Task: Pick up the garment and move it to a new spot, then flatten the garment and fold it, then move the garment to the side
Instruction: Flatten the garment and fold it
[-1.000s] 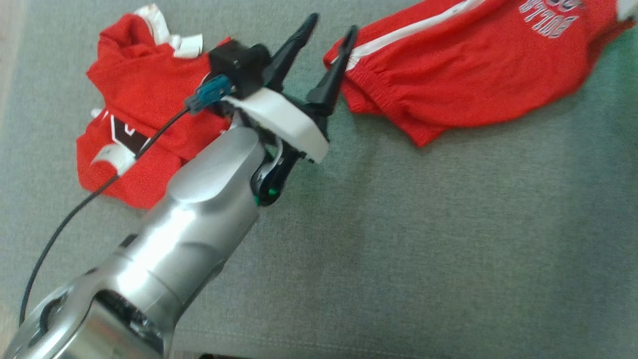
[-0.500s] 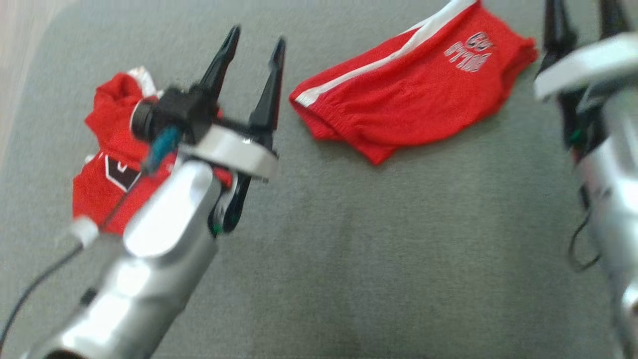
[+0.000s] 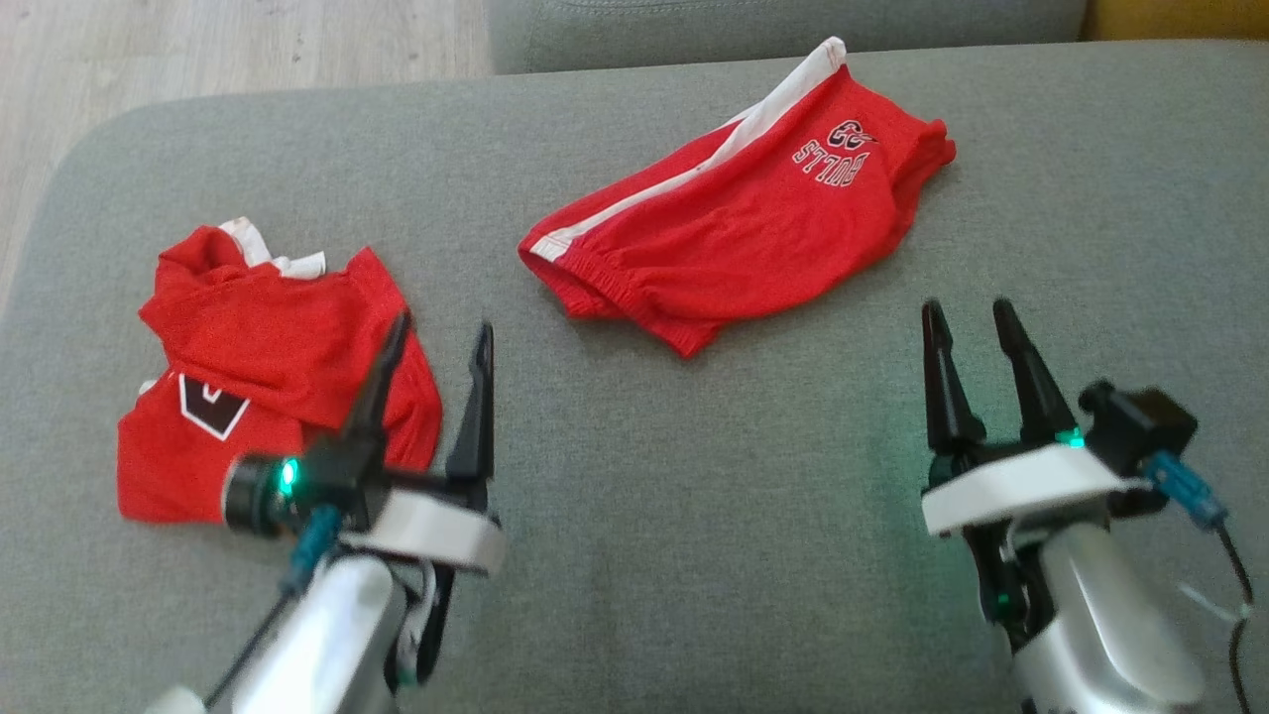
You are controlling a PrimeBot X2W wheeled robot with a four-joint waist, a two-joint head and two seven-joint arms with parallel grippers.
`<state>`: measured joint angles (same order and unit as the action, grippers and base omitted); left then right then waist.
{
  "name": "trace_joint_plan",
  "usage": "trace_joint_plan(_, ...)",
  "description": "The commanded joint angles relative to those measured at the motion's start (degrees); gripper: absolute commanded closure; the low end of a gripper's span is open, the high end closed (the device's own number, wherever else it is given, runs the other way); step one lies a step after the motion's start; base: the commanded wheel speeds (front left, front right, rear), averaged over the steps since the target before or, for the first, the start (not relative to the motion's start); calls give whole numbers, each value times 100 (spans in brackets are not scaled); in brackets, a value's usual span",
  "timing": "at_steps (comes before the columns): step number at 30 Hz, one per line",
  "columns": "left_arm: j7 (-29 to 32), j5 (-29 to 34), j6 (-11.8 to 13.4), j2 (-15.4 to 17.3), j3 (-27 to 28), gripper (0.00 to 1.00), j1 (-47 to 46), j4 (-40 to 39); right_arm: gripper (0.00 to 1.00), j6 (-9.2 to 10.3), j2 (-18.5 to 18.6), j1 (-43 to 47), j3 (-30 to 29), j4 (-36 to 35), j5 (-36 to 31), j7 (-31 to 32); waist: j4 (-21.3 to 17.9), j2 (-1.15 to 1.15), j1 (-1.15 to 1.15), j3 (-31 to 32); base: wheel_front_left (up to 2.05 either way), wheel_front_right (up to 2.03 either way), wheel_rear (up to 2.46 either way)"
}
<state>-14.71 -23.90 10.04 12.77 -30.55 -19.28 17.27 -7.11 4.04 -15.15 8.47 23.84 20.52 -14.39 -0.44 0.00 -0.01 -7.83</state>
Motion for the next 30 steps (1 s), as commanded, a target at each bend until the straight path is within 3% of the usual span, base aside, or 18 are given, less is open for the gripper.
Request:
trace_joint_plan(1, -29, 72, -34, 80, 263, 0, -88, -215, 0, -37, -82, -65, 80, -282, -68, -61, 1, 0, 1, 10, 0, 0, 0)
trace_joint_plan(9, -29, 302, -257, -167, 401, 0, -6, -272, 0, -37, -109, -273, -157, -472, -270, 226, 178, 0, 1, -240, 0, 0, 0)
trace_joint_plan(14, -29, 428, -435, -303, 457, 0, -157, -240, 0, -37, -111, -1130, -793, -260, -582, 864, 447, 0, 1, -627, 0, 0, 0)
trace_joint_plan(22, -29, 585, -694, -537, 583, 0, -377, -135, 0, -37, 129, -2810, -2293, 1166, -1823, 2039, 947, 0, 1, -1209, 0, 0, 0)
trace_joint_plan(30, -29, 748, -874, -738, 738, 0, -567, -68, 0, -37, 465, -3784, -3441, 2473, -3107, 2288, 1309, 0, 1, -1550, 0, 0, 0)
